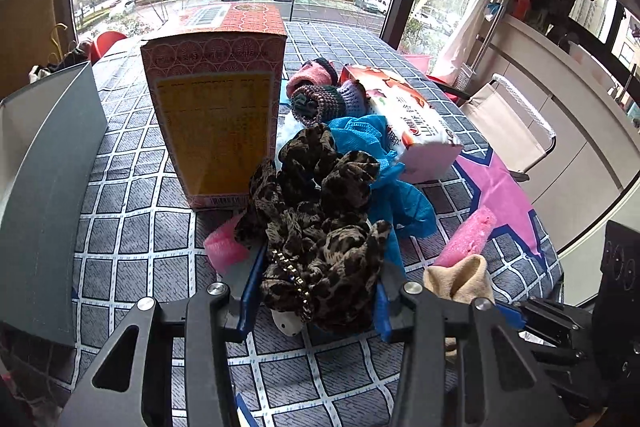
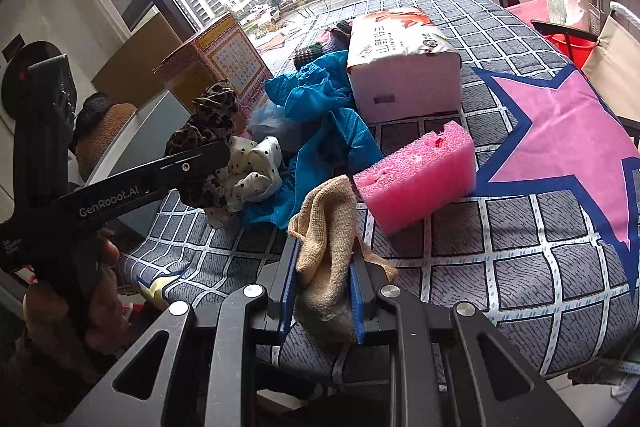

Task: Organize soft objects
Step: 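Grasp the leopard-print scrunchie with left tool while right tool grasps the beige sock, then lift the leopard scrunchie with left tool while right tool lifts the beige sock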

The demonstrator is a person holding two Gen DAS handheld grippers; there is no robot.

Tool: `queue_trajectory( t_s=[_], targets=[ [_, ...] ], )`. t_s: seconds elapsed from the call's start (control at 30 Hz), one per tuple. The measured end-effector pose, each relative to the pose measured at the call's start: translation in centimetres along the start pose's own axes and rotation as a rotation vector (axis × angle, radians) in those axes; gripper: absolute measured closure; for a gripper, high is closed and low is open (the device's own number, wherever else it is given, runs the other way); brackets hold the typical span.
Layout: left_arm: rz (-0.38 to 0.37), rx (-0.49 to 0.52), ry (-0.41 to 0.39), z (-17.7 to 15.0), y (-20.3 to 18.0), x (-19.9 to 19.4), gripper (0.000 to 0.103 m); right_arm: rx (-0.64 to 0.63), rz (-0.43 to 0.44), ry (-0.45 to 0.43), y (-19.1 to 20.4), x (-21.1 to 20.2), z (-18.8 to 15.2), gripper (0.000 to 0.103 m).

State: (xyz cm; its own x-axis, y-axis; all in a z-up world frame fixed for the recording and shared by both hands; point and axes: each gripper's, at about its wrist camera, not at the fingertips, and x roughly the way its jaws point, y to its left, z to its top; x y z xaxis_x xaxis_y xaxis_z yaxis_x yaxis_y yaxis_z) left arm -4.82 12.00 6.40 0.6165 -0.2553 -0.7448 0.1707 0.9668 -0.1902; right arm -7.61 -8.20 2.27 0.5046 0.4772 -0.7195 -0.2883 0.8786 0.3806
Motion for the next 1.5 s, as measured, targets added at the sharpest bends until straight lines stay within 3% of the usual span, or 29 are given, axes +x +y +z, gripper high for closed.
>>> queue_trajectory(
  t_s=[0.07, 0.2, 0.4, 0.5, 0.67, 0.83, 1.07, 1.5],
  targets=[
    [-0.013, 0.011, -0.027, -0.7, -0.3, -1.2, 0.055, -0.023, -0.019, 0.002, 0.5, 0.2, -0.1, 0.079],
    [0.065, 0.086, -0.013, -2.8, -1.1, -1.2, 0.055, -0.058, -0.036, 0.02, 0.9, 1.2, -0.2, 0.079],
    [0.036, 0.0, 0.096, -5.1, 0.8, 1.4, 0.055, -0.08, -0.06, 0.032, 1.2, 2.1, -0.1, 0.072],
    [0.046, -0.013, 0.114, -5.6, 1.0, 2.1, 0.055, -0.093, -0.07, 0.023, 1.4, 2.1, -0.1, 0.071],
    [0.064, 0.022, 0.107, -6.1, 0.3, 2.4, 0.055, -0.175, -0.126, 0.024, 2.3, 2.9, -0.7, 0.07],
    [0.118, 0.071, 0.083, -7.1, -0.6, 2.8, 0.055, -0.169, -0.123, -0.003, 2.2, 2.7, -1.2, 0.07],
    [0.137, 0.041, 0.068, -7.2, -0.6, 2.8, 0.054, -0.242, -0.187, -0.029, 3.5, 2.7, -2.4, 0.07],
    [0.181, 0.034, 0.056, -7.2, -1.3, 2.9, 0.053, -0.282, -0.218, -0.067, 3.8, 2.8, -2.9, 0.07]
  ],
)
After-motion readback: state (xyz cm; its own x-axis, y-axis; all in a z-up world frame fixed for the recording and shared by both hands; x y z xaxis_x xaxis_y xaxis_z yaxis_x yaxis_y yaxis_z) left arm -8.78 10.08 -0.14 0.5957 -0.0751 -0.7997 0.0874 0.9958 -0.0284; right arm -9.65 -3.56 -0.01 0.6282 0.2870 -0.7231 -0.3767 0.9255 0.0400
